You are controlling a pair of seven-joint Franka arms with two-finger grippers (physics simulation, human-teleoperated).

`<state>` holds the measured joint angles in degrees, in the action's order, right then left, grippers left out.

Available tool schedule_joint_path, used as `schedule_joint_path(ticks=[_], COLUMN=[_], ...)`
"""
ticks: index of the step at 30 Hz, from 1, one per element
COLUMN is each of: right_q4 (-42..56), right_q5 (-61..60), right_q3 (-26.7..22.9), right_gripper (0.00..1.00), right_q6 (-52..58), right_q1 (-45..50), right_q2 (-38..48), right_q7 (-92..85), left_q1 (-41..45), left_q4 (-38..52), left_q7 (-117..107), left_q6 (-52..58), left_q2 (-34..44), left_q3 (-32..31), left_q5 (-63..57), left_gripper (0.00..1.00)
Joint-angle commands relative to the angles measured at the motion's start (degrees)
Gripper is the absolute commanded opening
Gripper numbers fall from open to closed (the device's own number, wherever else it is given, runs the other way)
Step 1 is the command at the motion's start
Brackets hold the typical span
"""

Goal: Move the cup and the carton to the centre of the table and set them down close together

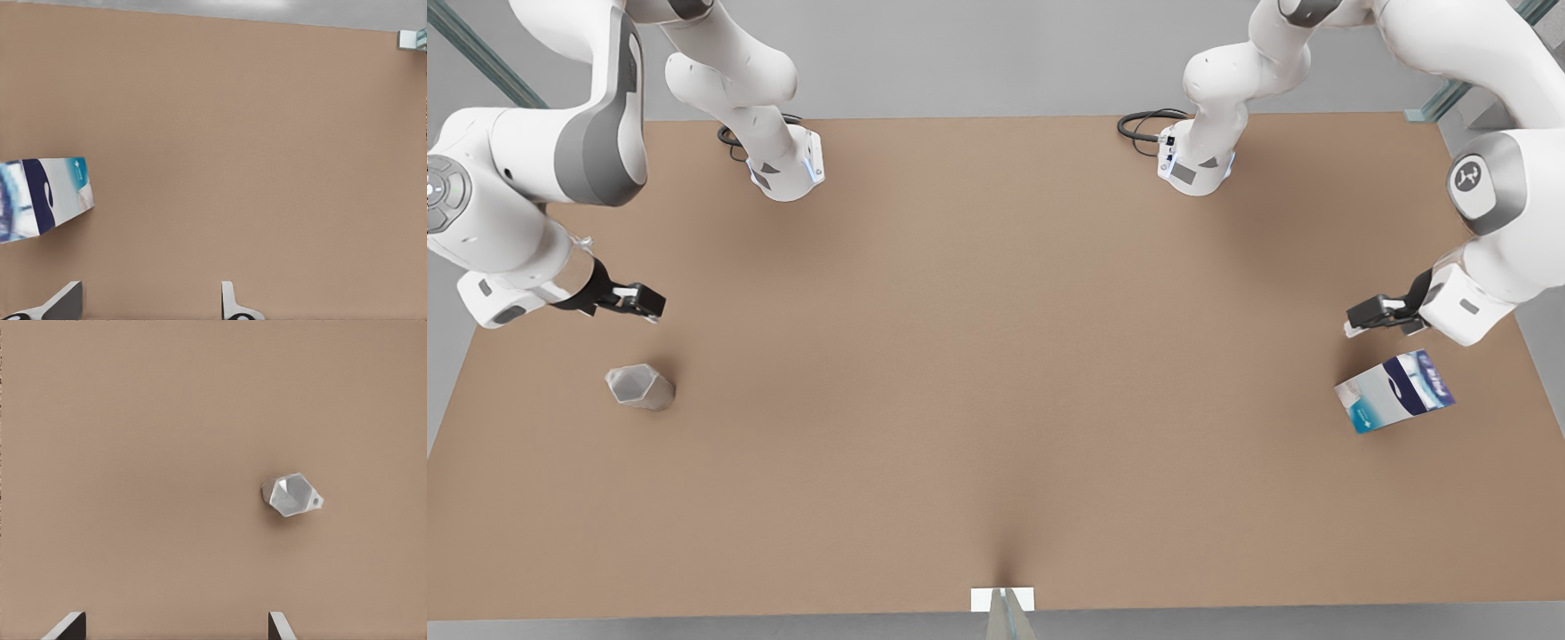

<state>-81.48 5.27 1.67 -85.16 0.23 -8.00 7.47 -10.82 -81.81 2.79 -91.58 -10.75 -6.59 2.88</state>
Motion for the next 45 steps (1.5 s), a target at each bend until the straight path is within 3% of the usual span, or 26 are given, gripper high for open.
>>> schedule_joint_path(ticks=[1, 5, 7, 8, 12, 14, 22, 25, 31, 44, 45], right_q4=[0.0, -0.53, -2.11, -3.25, -27.07, -30.76, -31.55, -27.43, -27.86, -28.21, -28.3], right_q5=[0.01, -1.23, -0.08, -0.08, 1.68, 1.68, 1.06, -0.6, -2.81, -2.1, -2.1], right_q3=[0.0, -0.09, 0.09, 0.0, -0.09, -0.18, -0.35, -0.35, -0.35, -0.53, -0.62], right_gripper=[1.0, 1.0, 1.0, 1.0, 1.0, 1.0, 1.0, 1.0, 1.0, 1.0, 0.77], right_q6=[-0.01, -0.45, -0.44, -4.84, -34.19, -38.77, -39.91, -41.23, -38.42, -42.9, -42.81], right_q1=[-0.06, -0.59, 1.78, 0.74, -7.61, -8.85, -14.56, -15.97, -16.05, -16.23, -16.32], right_q2=[0.0, -1.14, -4.12, -7.64, -7.64, -8.26, -8.26, -13.26, -14.85, -20.39, -20.91], right_q7=[0.0, 2.29, -5.36, -4.83, -5.19, -5.54, -12.3, -20.48, -20.83, -21.01, -20.92], left_q1=[0.01, -0.26, -0.35, -0.35, -0.35, -0.35, -0.35, -0.35, -0.35, -0.35, -0.35], left_q4=[-0.01, -0.01, -0.01, -0.01, -0.1, -0.1, -0.27, -0.36, -0.45, -0.54, -0.63], left_q7=[0.03, 0.03, 0.03, 0.03, 0.03, 0.03, 0.11, 0.11, 0.11, 1.17, 1.08], left_q6=[0.0, 0.0, -0.09, -0.09, -0.09, -0.09, -0.09, -0.09, 0.09, 0.18, 0.18], left_q2=[0.03, -0.33, -0.68, -0.68, -0.68, -1.03, -1.38, -1.47, -1.64, -1.82, -1.82], left_q3=[0.0, 0.0, 0.18, 0.18, 0.18, 0.18, 0.18, 0.18, 0.18, 0.18, 0.26], left_q5=[-0.95, -0.95, -0.95, -0.95, -1.12, -1.12, -1.12, -1.12, -1.12, -1.04, -1.04], left_gripper=[1.0, 1.0, 1.0, 1.0, 1.0, 1.0, 1.0, 1.0, 1.0, 1.0, 1.0])
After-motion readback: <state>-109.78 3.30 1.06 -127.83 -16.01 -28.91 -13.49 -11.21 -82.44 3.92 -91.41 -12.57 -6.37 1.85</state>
